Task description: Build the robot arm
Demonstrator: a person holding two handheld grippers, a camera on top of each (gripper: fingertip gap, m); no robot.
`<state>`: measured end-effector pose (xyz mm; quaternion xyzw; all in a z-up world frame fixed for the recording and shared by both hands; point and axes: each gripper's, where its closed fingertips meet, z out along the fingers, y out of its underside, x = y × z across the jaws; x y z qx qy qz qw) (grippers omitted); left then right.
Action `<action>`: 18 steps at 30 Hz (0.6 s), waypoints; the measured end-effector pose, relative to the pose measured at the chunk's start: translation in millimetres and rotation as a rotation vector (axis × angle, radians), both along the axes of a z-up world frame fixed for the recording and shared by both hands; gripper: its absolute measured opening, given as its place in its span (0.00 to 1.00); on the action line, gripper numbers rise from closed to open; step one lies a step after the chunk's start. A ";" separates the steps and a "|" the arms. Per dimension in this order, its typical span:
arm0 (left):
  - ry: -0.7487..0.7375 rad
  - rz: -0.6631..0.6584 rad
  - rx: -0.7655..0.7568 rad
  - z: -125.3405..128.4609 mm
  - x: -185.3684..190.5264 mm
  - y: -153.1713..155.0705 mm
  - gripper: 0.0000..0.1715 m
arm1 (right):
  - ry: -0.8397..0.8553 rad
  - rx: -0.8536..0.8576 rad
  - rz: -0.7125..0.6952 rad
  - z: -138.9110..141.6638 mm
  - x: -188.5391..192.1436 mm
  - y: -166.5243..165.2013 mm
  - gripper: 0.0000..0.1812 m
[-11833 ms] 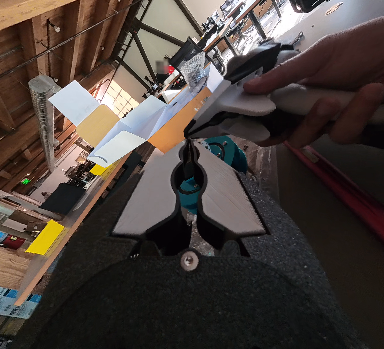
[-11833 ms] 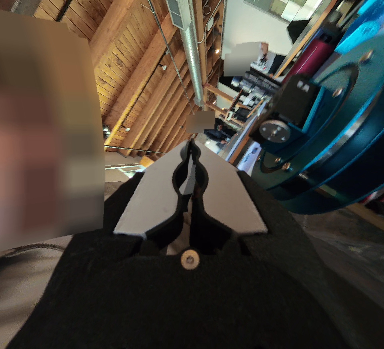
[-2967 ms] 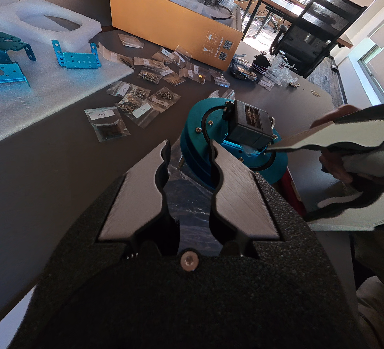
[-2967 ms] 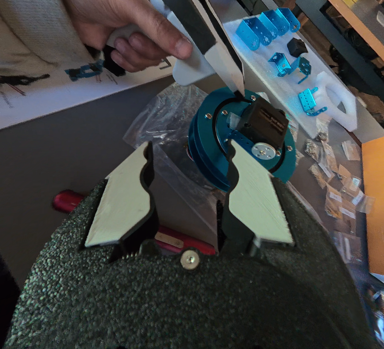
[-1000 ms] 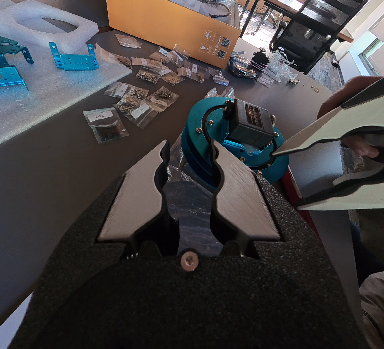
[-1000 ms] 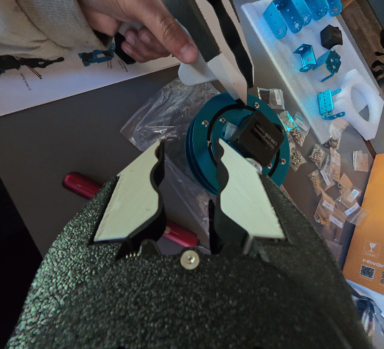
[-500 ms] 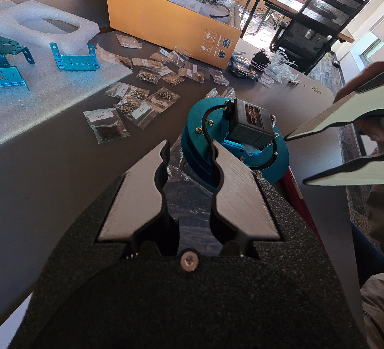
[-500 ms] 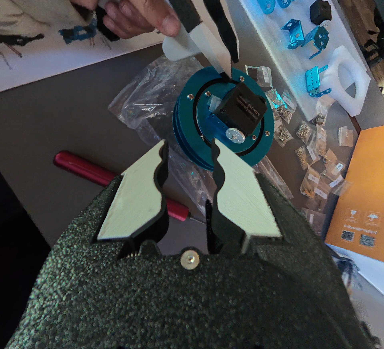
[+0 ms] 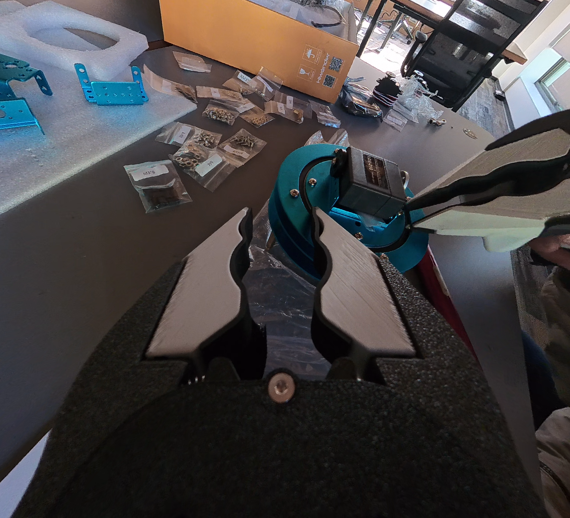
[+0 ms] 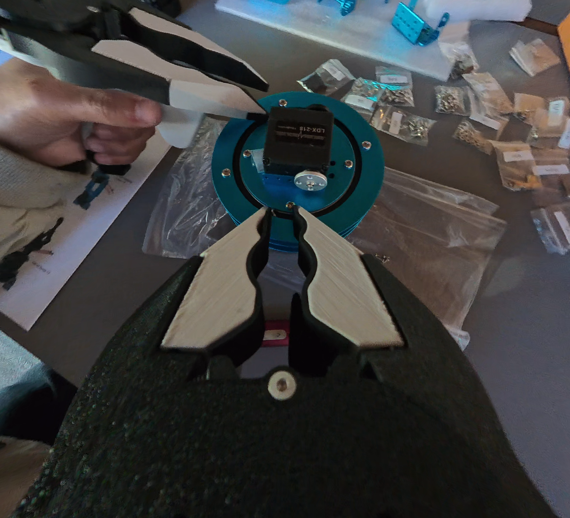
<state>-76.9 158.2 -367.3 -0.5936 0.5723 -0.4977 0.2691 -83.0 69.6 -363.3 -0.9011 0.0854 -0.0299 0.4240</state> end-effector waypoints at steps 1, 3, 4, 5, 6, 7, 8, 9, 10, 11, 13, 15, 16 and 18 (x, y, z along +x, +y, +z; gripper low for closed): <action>0.000 0.000 0.001 0.1 0.0 -0.1 0.21 | -0.006 -0.004 -0.024 -0.1 -0.3 0.0 0.06; 0.000 0.000 0.003 0.1 -0.1 -0.2 0.21 | 0.004 -0.001 -0.069 -0.3 -1.2 0.5 0.06; 0.000 0.001 0.004 0.0 -0.1 -0.2 0.21 | 0.019 0.003 -0.089 -0.2 -1.9 1.0 0.06; 0.000 0.001 0.004 0.0 -0.1 -0.2 0.21 | 0.031 0.005 -0.106 -0.1 -2.6 1.6 0.07; 0.000 0.001 0.003 -0.1 -0.1 -0.2 0.21 | 0.033 0.003 -0.121 0.0 -2.5 1.9 0.07; 0.000 0.001 0.003 -0.1 -0.1 -0.1 0.21 | 0.036 -0.001 -0.136 0.1 -2.2 2.2 0.07; 0.000 0.001 0.002 -0.2 -0.1 0.0 0.21 | 0.041 -0.003 -0.150 0.2 -2.1 2.4 0.07; 0.000 0.002 0.002 -0.2 0.0 0.1 0.21 | 0.039 -0.008 -0.162 -0.1 -1.3 2.3 0.06; 0.001 0.002 0.001 -0.2 -0.1 0.3 0.21 | 0.031 -0.016 -0.175 -0.4 -0.6 2.1 0.06; 0.001 0.002 0.000 -0.4 -0.2 0.3 0.21 | 0.008 -0.028 -0.188 -0.9 0.2 1.6 0.04; 0.001 0.002 0.003 -0.4 -0.2 0.1 0.21 | -0.078 -0.063 -0.207 -1.5 0.9 0.3 0.02; 0.001 0.002 0.004 -0.4 -0.3 0.0 0.21 | -0.151 -0.086 -0.219 -1.7 -1.0 0.4 0.00; 0.001 0.002 0.004 -0.4 -0.3 0.1 0.21 | -0.181 -0.093 -0.223 -1.6 -1.4 0.5 0.00; 0.001 0.002 0.003 -0.5 -0.3 0.1 0.21 | -0.213 -0.098 -0.219 -1.3 -1.4 1.0 0.00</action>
